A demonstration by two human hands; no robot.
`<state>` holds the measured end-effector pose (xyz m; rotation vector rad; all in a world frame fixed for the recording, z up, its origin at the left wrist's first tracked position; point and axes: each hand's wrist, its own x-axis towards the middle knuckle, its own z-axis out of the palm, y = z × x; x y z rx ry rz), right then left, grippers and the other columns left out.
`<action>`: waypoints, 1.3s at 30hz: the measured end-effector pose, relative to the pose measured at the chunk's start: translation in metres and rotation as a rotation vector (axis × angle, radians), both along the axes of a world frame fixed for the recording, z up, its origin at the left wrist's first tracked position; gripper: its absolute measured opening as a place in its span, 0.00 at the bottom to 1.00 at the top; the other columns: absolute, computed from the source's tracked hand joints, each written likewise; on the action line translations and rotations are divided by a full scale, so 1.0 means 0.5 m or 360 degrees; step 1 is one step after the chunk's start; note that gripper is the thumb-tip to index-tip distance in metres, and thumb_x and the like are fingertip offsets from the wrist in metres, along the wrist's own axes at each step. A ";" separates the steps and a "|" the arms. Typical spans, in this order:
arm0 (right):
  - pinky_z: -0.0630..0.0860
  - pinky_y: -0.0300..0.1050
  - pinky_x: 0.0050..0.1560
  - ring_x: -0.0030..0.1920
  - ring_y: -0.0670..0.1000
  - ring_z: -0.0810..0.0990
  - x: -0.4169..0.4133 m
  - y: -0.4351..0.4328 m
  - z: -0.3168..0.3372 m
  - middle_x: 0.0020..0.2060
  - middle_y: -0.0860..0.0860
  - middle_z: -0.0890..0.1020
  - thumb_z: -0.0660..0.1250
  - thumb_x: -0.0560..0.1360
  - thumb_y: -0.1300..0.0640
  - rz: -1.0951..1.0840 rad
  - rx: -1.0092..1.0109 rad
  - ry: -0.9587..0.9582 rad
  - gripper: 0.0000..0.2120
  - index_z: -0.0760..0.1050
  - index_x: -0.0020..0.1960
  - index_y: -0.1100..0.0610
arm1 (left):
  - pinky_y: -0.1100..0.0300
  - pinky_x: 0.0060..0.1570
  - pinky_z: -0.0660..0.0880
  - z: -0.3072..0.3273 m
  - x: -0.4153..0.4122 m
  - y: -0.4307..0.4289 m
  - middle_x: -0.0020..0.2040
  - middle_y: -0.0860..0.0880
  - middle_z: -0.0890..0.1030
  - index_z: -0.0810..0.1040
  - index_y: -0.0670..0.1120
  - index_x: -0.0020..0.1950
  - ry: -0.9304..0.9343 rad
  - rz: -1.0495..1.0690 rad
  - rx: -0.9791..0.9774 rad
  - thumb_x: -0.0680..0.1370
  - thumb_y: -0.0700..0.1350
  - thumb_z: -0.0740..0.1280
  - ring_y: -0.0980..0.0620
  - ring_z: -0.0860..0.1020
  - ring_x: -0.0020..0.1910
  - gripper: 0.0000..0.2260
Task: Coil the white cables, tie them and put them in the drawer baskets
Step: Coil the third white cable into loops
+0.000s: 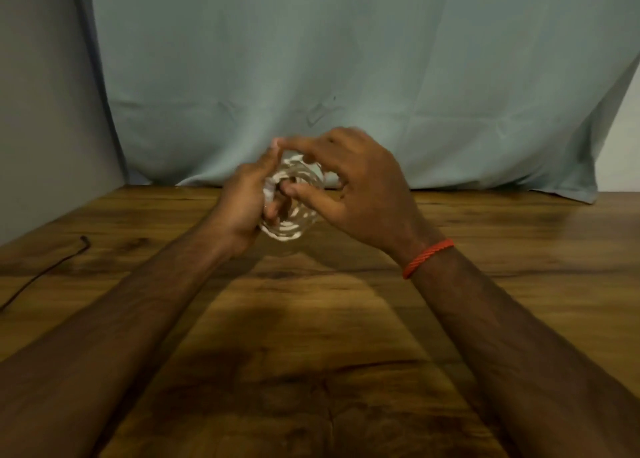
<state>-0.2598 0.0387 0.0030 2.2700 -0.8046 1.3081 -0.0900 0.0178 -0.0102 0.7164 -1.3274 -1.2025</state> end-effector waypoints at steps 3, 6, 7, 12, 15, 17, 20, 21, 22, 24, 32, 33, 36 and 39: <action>0.74 0.52 0.57 0.56 0.52 0.73 0.003 -0.004 -0.007 0.57 0.49 0.79 0.66 0.79 0.45 -0.0095 0.0187 0.0408 0.34 0.57 0.81 0.49 | 0.63 0.23 0.64 -0.012 -0.014 0.004 0.23 0.48 0.70 0.76 0.39 0.44 -0.0166 -0.0004 -0.0022 0.80 0.69 0.50 0.55 0.65 0.20 0.33; 0.75 0.55 0.56 0.54 0.53 0.75 0.007 -0.017 -0.024 0.59 0.50 0.79 0.57 0.84 0.46 -0.0035 0.0539 0.0589 0.34 0.42 0.82 0.49 | 0.61 0.25 0.63 -0.016 -0.019 0.005 0.21 0.48 0.69 0.74 0.39 0.40 -0.0190 -0.0095 0.0033 0.79 0.71 0.43 0.54 0.65 0.20 0.39; 0.75 0.56 0.55 0.54 0.53 0.74 0.004 -0.021 -0.026 0.59 0.52 0.78 0.55 0.84 0.45 -0.0084 0.0539 0.0617 0.33 0.43 0.83 0.51 | 0.62 0.25 0.63 -0.016 -0.020 0.005 0.21 0.48 0.69 0.73 0.39 0.37 -0.0184 -0.0132 0.0040 0.78 0.72 0.41 0.54 0.64 0.19 0.40; 0.76 0.53 0.51 0.51 0.51 0.72 0.000 -0.017 -0.021 0.51 0.51 0.74 0.50 0.82 0.38 -0.0076 0.0511 0.0650 0.29 0.54 0.81 0.47 | 0.61 0.25 0.63 -0.001 -0.020 0.017 0.24 0.46 0.68 0.72 0.46 0.29 -0.0136 -0.0057 0.0117 0.75 0.76 0.43 0.51 0.65 0.22 0.38; 0.76 0.52 0.48 0.47 0.49 0.72 0.002 -0.018 -0.019 0.48 0.49 0.73 0.44 0.81 0.35 -0.0125 0.0469 0.0647 0.29 0.58 0.78 0.45 | 0.63 0.24 0.62 0.003 -0.022 0.023 0.22 0.47 0.66 0.68 0.46 0.26 -0.0138 -0.0010 0.0144 0.75 0.76 0.43 0.52 0.63 0.19 0.38; 0.75 0.52 0.45 0.46 0.48 0.72 0.004 -0.014 -0.023 0.46 0.48 0.74 0.46 0.82 0.38 -0.0135 0.0423 0.0577 0.26 0.63 0.77 0.45 | 0.65 0.22 0.60 0.004 -0.025 0.026 0.19 0.49 0.65 0.68 0.48 0.22 -0.0104 -0.0030 0.0173 0.76 0.76 0.42 0.55 0.61 0.17 0.38; 0.75 0.52 0.45 0.45 0.47 0.74 0.007 -0.005 -0.030 0.45 0.45 0.76 0.56 0.84 0.45 0.0037 0.0486 0.0257 0.21 0.68 0.75 0.48 | 0.65 0.21 0.60 0.009 -0.029 0.035 0.19 0.51 0.65 0.70 0.49 0.22 -0.0117 -0.0025 0.0212 0.76 0.76 0.43 0.56 0.60 0.17 0.38; 0.75 0.52 0.45 0.45 0.47 0.75 0.009 -0.003 -0.032 0.45 0.45 0.78 0.57 0.84 0.45 0.0060 0.0487 0.0179 0.21 0.67 0.75 0.48 | 0.63 0.22 0.60 0.011 -0.029 0.037 0.19 0.51 0.65 0.70 0.49 0.22 -0.0152 -0.0001 0.0221 0.75 0.76 0.43 0.55 0.61 0.18 0.38; 0.76 0.52 0.46 0.46 0.47 0.75 0.012 -0.002 -0.034 0.47 0.45 0.79 0.57 0.84 0.44 0.0068 0.0490 0.0133 0.22 0.66 0.76 0.47 | 0.62 0.24 0.60 0.012 -0.028 0.038 0.20 0.51 0.65 0.70 0.49 0.22 -0.0179 0.0025 0.0226 0.75 0.77 0.43 0.55 0.61 0.19 0.38; 0.76 0.53 0.48 0.49 0.48 0.77 0.019 -0.005 -0.038 0.47 0.47 0.80 0.55 0.83 0.41 0.0099 0.0556 0.0034 0.22 0.66 0.75 0.44 | 0.61 0.25 0.60 0.015 -0.025 0.040 0.22 0.50 0.64 0.70 0.49 0.23 -0.0187 0.0067 0.0227 0.74 0.77 0.43 0.53 0.61 0.21 0.38; 0.79 0.42 0.34 0.31 0.48 0.82 0.052 0.015 -0.042 0.32 0.48 0.84 0.67 0.81 0.56 0.0554 0.1042 -0.0783 0.09 0.86 0.52 0.56 | 0.62 0.26 0.69 0.011 -0.029 0.035 0.19 0.50 0.66 0.75 0.47 0.21 -0.0023 -0.0220 0.0431 0.73 0.78 0.45 0.53 0.69 0.19 0.41; 0.78 0.42 0.31 0.28 0.48 0.80 0.053 0.015 -0.041 0.31 0.49 0.83 0.68 0.80 0.58 0.0555 0.1074 -0.0860 0.08 0.86 0.49 0.57 | 0.62 0.27 0.70 0.012 -0.030 0.036 0.18 0.50 0.68 0.76 0.46 0.22 0.0013 -0.0350 0.0460 0.73 0.77 0.47 0.54 0.71 0.19 0.41; 0.74 0.38 0.26 0.25 0.48 0.79 0.052 0.018 -0.035 0.29 0.51 0.82 0.68 0.79 0.60 0.0575 0.1183 -0.1039 0.06 0.83 0.46 0.58 | 0.64 0.26 0.74 0.012 -0.037 0.039 0.19 0.50 0.70 0.74 0.43 0.32 0.0211 -0.0635 0.0538 0.75 0.74 0.54 0.54 0.73 0.18 0.34; 0.75 0.41 0.24 0.27 0.52 0.81 0.045 0.017 -0.025 0.31 0.54 0.83 0.70 0.78 0.59 0.0558 0.1149 -0.1105 0.02 0.82 0.49 0.56 | 0.63 0.27 0.74 0.007 -0.042 0.037 0.21 0.51 0.68 0.78 0.43 0.42 0.0238 -0.0648 0.0427 0.74 0.69 0.61 0.56 0.69 0.17 0.28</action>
